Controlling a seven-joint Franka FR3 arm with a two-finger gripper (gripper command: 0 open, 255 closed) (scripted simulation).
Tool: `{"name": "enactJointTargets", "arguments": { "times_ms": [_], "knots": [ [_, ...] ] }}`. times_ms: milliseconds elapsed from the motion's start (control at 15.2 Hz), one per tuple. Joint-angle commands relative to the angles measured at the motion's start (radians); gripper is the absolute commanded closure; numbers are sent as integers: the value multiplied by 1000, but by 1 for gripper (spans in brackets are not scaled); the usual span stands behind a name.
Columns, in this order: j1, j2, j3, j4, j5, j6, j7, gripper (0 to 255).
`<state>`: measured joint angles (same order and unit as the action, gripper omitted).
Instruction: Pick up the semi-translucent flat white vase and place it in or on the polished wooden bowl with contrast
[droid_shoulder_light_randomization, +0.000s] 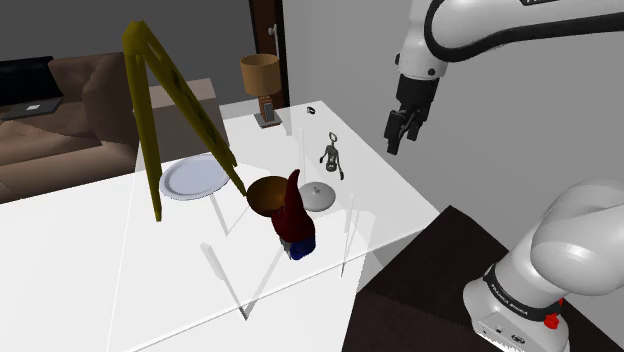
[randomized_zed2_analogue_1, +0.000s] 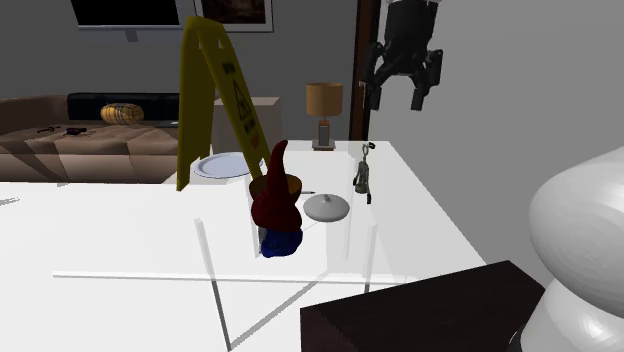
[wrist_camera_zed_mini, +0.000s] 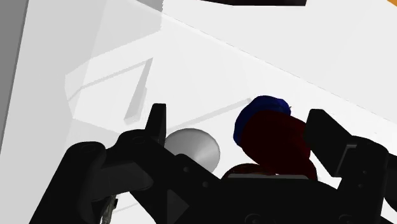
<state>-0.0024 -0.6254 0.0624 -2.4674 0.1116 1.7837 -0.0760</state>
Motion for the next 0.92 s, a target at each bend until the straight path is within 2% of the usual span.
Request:
{"name": "enactJointTargets", "arguments": {
  "times_ms": [0,396,858],
  "knots": [
    [1,56,6,-15,4,84,-3,0],
    [2,250,17,-23,12,312,-16,0],
    [2,514,27,40,14,545,-28,0]
  ]
}}
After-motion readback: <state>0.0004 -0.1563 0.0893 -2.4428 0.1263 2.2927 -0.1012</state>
